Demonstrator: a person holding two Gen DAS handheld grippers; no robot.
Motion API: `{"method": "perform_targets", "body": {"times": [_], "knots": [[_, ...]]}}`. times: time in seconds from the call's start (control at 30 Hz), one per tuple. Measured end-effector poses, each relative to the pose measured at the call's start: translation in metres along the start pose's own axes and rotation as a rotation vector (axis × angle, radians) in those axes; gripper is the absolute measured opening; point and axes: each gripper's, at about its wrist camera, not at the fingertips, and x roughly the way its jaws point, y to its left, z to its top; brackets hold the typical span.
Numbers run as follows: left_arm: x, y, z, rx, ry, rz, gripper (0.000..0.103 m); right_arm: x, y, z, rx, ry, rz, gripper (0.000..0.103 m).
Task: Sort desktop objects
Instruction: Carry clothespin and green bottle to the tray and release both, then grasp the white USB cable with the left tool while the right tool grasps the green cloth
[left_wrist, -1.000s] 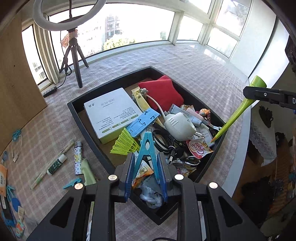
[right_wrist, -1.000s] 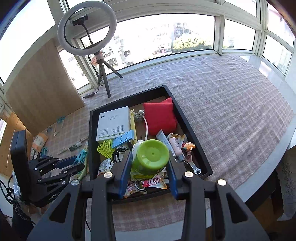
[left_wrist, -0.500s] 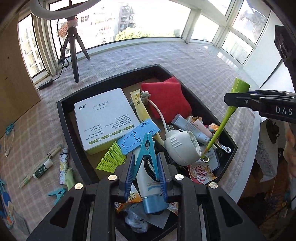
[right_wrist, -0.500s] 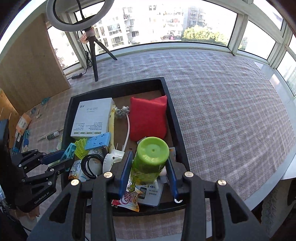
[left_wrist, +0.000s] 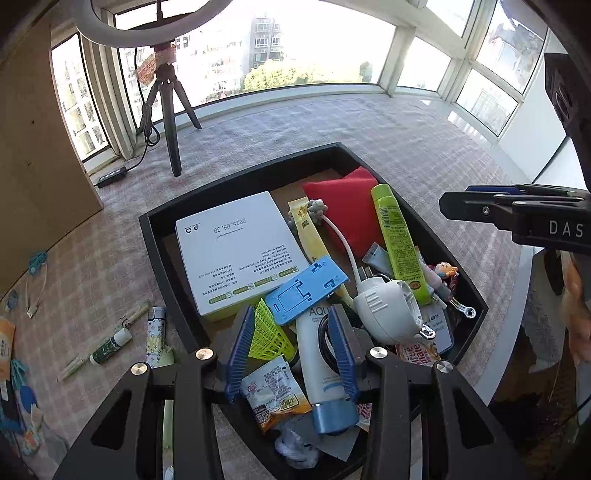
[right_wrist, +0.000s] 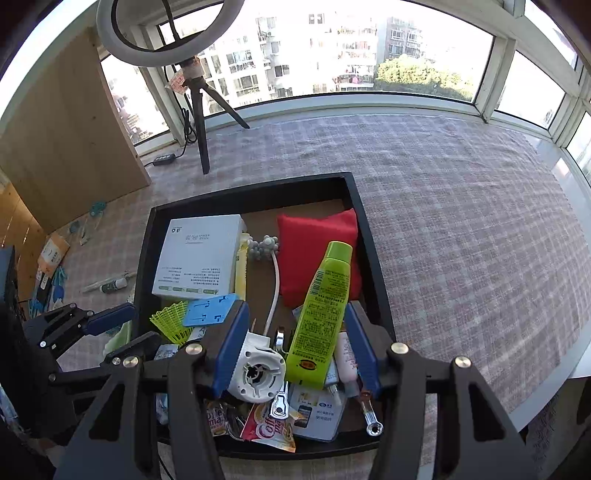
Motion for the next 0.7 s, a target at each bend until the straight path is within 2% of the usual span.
{"method": "perform_targets", "body": {"times": [0.17, 0.27, 0.53, 0.7], "knots": [[-0.017, 0.032, -0.01, -0.011, -0.001, 0.032, 0.039, -0.005, 0.005, -0.014, 0.029, 0.005, 0.054, 0.053], [-0.029, 0.061, -0.021, -0.035, 0.002, 0.054, 0.039, -0.009, 0.022, -0.023, 0.012, 0.007, 0.096, 0.053], [-0.047, 0.13, -0.068, -0.085, 0.038, 0.125, 0.037, -0.005, 0.098, -0.05, -0.082, 0.06, 0.214, 0.053], [-0.041, 0.149, -0.111, -0.089, 0.102, 0.117, 0.037, 0.016, 0.151, -0.061, -0.107, 0.118, 0.264, 0.05]]}}
